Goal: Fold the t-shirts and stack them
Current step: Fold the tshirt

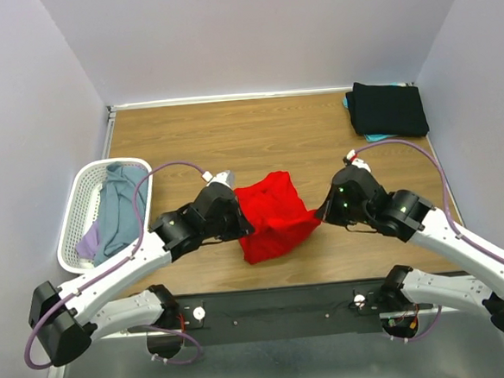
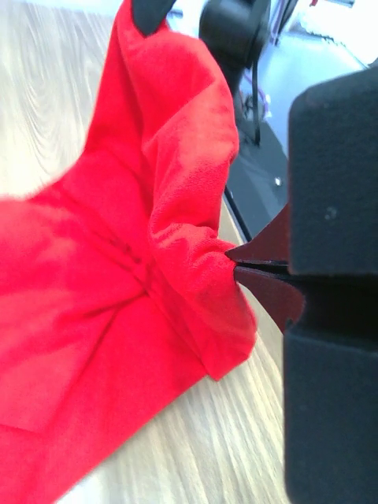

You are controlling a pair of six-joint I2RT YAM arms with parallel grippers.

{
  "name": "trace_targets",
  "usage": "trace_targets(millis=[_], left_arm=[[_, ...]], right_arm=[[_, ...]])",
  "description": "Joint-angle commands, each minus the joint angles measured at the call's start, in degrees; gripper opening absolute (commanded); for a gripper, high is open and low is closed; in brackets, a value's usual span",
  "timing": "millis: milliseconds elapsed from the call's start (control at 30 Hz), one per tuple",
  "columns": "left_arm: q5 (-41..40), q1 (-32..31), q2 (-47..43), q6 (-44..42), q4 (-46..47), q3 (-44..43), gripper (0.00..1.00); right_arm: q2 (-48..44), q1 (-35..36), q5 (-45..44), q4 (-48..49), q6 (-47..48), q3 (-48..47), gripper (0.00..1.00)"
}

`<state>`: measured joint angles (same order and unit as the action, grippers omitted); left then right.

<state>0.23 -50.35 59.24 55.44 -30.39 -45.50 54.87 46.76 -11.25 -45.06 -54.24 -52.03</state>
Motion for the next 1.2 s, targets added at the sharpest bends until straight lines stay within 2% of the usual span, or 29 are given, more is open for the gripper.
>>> trace_targets(millis=[0,300,467,767,900,1000,1167], left_arm=[[-2.34,-0.10,-2.20,-0.95,-5.20,-4.07,0.00],[-1.64,1.56,-3.43,-1.56,-6.00,-6.01,0.00],[3.28,4.38,-2.29,-2.97,-3.19,-4.87,0.00],[7.59,4.38,0.61,-4.37,0.68,-5.13,0.00],[8.73,4.29,0.87,-4.82,1.56,-4.34,0.00],[12.77,3.86,0.70,-4.64,4.72,-2.41,0.00],[14.45,-2.90,2.28,-2.80,9.12,-1.17,0.00]], right_arm=[[0.85,0.08,-4.66,-3.63,2.73,-5.79,0.01],[6.12,0.08,-7.82,-4.07,6.07,-12.21,0.01],[11.83,0.08,-8.88,-3.28,7.65,-15.12,0.01],[15.18,-0.01,-10.55,-1.26,8.80,-16.88,0.01],[14.21,-0.01,-10.20,-0.91,8.27,-15.21,0.01],[11.23,-0.09,-9.23,-0.91,7.22,-12.40,0.01],[3.41,-0.09,-7.65,-1.17,4.59,-4.41,0.01]])
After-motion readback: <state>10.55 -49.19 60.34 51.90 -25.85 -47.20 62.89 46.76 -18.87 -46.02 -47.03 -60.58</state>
